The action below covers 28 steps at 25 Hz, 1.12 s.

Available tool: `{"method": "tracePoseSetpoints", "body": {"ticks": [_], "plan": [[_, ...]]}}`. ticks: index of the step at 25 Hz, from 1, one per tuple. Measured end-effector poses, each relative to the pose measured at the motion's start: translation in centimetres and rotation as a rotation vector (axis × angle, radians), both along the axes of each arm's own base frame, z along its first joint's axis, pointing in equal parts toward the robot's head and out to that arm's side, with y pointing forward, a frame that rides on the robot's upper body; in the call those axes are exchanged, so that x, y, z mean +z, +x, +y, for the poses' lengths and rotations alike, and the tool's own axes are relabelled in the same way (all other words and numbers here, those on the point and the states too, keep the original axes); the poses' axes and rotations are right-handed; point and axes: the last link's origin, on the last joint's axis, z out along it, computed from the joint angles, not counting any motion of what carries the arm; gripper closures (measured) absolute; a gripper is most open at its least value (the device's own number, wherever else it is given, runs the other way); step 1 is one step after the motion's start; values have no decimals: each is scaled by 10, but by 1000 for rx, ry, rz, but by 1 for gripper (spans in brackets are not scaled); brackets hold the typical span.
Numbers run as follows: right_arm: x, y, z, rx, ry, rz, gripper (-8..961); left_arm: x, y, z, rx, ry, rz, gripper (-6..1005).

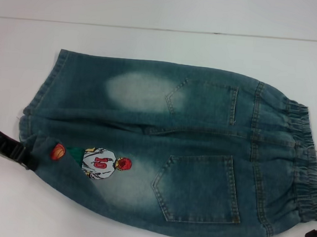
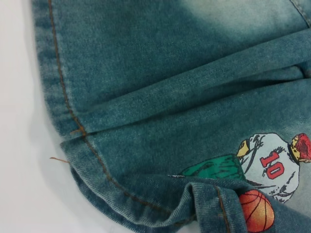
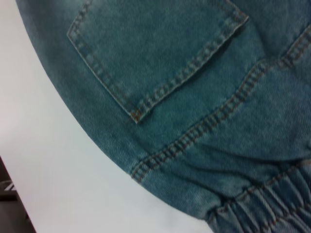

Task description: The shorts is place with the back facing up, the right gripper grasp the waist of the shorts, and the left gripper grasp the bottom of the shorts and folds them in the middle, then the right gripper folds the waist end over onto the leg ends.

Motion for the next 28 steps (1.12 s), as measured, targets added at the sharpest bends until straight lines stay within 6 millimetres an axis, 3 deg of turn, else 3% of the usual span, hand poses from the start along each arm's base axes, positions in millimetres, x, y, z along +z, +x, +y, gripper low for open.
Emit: {"method": "tracePoseSetpoints", "body": {"ticks": [8,23,28], "plan": [[4,-5,1,36,33,72,46,-1,2,1,-5,-5,3,925],[-2,4,-2,64,53,129,105,-1,2,4,-12,3,8,925],[-3,11,-5,74,58,129,385,-1,2,4,-13,4,7,926]]}}
